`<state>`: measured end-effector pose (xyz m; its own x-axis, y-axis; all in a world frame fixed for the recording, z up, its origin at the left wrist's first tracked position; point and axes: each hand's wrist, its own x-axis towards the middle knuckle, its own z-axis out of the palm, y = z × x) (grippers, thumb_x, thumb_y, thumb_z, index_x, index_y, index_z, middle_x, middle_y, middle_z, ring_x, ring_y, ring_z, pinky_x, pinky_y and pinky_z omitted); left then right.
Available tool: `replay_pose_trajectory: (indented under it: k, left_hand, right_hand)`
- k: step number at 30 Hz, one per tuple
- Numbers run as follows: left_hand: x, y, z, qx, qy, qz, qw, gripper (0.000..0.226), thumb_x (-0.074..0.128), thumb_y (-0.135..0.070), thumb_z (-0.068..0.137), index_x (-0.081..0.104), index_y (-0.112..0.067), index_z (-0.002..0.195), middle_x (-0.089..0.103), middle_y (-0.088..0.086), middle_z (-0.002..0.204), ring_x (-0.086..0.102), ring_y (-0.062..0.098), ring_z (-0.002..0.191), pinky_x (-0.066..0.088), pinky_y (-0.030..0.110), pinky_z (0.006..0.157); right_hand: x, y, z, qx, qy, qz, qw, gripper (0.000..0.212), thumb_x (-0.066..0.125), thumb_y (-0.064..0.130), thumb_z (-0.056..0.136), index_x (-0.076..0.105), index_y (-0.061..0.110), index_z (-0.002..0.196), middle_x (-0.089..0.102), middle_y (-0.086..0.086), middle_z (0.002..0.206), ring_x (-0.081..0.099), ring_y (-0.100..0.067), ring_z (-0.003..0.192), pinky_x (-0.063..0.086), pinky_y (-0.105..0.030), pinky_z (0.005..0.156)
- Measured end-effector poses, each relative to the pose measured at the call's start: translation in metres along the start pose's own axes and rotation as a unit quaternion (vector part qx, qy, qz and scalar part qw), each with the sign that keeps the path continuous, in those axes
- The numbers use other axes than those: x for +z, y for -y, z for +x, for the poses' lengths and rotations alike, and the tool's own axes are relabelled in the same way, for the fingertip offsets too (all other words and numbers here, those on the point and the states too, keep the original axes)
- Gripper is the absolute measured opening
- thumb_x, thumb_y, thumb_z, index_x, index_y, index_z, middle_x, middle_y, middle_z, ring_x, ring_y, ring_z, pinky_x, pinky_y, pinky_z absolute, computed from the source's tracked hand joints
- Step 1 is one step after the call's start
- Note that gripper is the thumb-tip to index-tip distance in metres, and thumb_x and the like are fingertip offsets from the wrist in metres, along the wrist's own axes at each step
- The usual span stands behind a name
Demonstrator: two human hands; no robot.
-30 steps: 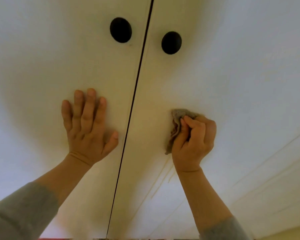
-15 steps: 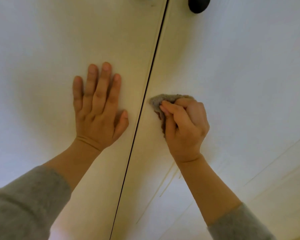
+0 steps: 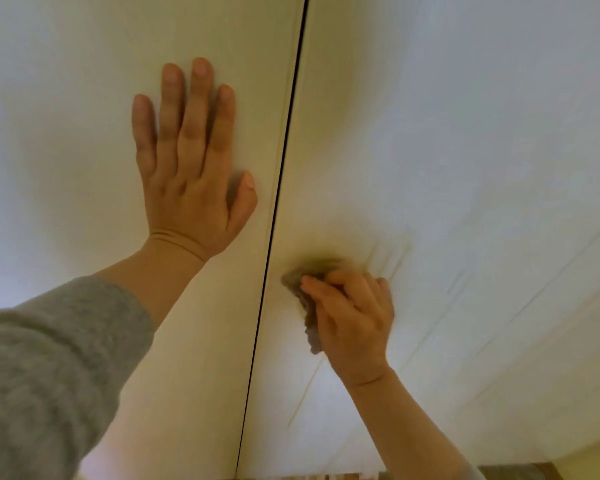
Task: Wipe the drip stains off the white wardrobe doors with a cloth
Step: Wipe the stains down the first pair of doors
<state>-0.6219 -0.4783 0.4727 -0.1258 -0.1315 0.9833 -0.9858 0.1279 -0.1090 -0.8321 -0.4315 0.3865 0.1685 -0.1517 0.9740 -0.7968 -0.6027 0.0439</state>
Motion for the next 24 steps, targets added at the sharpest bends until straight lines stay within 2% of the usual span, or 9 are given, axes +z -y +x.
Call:
replay_pose_trajectory:
  k: [3, 5, 9, 12, 15, 17, 19, 22, 24]
  left_hand:
    - [-0.004, -0.002, -0.001, -0.002, 0.009, -0.006, 1.0, 0.064, 0.028, -0.036, 0.1, 0.028, 0.004, 0.149, 0.032, 0.034, 0.151, 0.021, 0.05, 0.14, 0.0, 0.051, 0.12]
    - [-0.005, -0.004, -0.001, -0.002, 0.013, -0.008, 1.0, 0.064, 0.028, -0.036, 0.1, 0.027, 0.004, 0.15, 0.031, 0.034, 0.151, 0.021, 0.05, 0.141, 0.0, 0.051, 0.12]
    - [-0.004, -0.004, 0.0, -0.002, 0.017, -0.006, 1.0, 0.066, 0.029, -0.036, 0.099, 0.027, 0.005, 0.15, 0.031, 0.033, 0.152, 0.019, 0.048, 0.141, 0.0, 0.051, 0.12]
    - [-0.004, -0.003, -0.001, -0.001, 0.012, -0.011, 1.0, 0.065, 0.032, -0.034, 0.098, 0.027, 0.005, 0.149, 0.032, 0.032, 0.152, 0.018, 0.047, 0.141, 0.001, 0.052, 0.12]
    - [-0.004, -0.004, 0.002, 0.0, 0.007, -0.013, 1.0, 0.065, 0.032, -0.035, 0.097, 0.029, 0.005, 0.148, 0.034, 0.033, 0.151, 0.019, 0.047, 0.141, 0.002, 0.052, 0.12]
    - [-0.005, -0.003, 0.002, 0.003, 0.01, -0.008, 1.0, 0.065, 0.032, -0.035, 0.096, 0.029, 0.006, 0.147, 0.034, 0.033, 0.15, 0.02, 0.047, 0.14, 0.002, 0.052, 0.12]
    - [-0.005, -0.002, 0.0, 0.0, 0.012, -0.006, 1.0, 0.065, 0.031, -0.035, 0.096, 0.029, 0.006, 0.147, 0.034, 0.034, 0.15, 0.02, 0.047, 0.14, 0.003, 0.053, 0.119]
    - [-0.006, -0.002, -0.001, 0.001, 0.014, -0.005, 1.0, 0.064, 0.032, -0.033, 0.097, 0.03, 0.006, 0.147, 0.034, 0.035, 0.15, 0.022, 0.049, 0.14, 0.008, 0.057, 0.118]
    - [-0.004, -0.002, -0.002, 0.001, 0.011, -0.003, 1.0, 0.064, 0.032, -0.033, 0.097, 0.03, 0.007, 0.148, 0.034, 0.036, 0.149, 0.023, 0.051, 0.139, 0.008, 0.058, 0.118]
  right_hand:
    - [-0.026, -0.019, 0.037, 0.06, -0.064, -0.016, 0.996, 0.016, 0.067, 0.007, 0.091, 0.078, 0.014, 0.081, 0.063, -0.003, 0.081, 0.054, -0.019, 0.074, 0.031, -0.029, 0.069]
    - [-0.025, -0.036, 0.061, 0.03, -0.076, -0.03, 0.996, 0.012, 0.071, 0.004, 0.086, 0.075, 0.015, 0.084, 0.06, -0.004, 0.082, 0.053, -0.02, 0.074, 0.028, -0.029, 0.072]
    - [0.006, -0.05, 0.075, -0.034, -0.09, -0.04, 0.995, 0.008, 0.059, 0.012, 0.094, 0.057, 0.019, 0.091, 0.048, 0.002, 0.091, 0.047, -0.019, 0.076, 0.028, -0.03, 0.067]
    - [0.023, -0.048, 0.043, -0.037, -0.101, -0.037, 0.993, 0.011, 0.055, 0.011, 0.098, 0.056, 0.018, 0.09, 0.057, -0.004, 0.083, 0.046, -0.022, 0.071, 0.028, -0.032, 0.063]
    - [0.023, -0.047, -0.01, -0.083, -0.018, -0.045, 0.995, 0.013, 0.056, 0.023, 0.101, 0.055, 0.02, 0.088, 0.051, -0.001, 0.087, 0.046, -0.022, 0.071, 0.032, -0.033, 0.066]
    - [0.017, -0.043, -0.033, -0.087, 0.04, -0.036, 0.995, 0.013, 0.062, 0.022, 0.096, 0.055, 0.019, 0.085, 0.052, 0.0, 0.086, 0.051, -0.022, 0.071, 0.036, -0.033, 0.068]
    - [0.006, -0.04, -0.031, -0.068, 0.059, -0.017, 0.996, 0.014, 0.058, 0.017, 0.097, 0.057, 0.019, 0.083, 0.059, -0.004, 0.078, 0.052, -0.021, 0.071, 0.036, -0.033, 0.067]
    - [-0.014, -0.048, 0.01, -0.01, 0.009, 0.01, 1.0, 0.016, 0.05, 0.005, 0.091, 0.054, 0.02, 0.09, 0.06, -0.009, 0.083, 0.048, -0.022, 0.077, 0.032, -0.034, 0.068]
    - [-0.023, -0.063, 0.046, 0.009, -0.053, -0.014, 0.998, 0.01, 0.053, 0.008, 0.095, 0.053, 0.019, 0.093, 0.058, -0.013, 0.085, 0.047, -0.025, 0.081, 0.031, -0.035, 0.07]
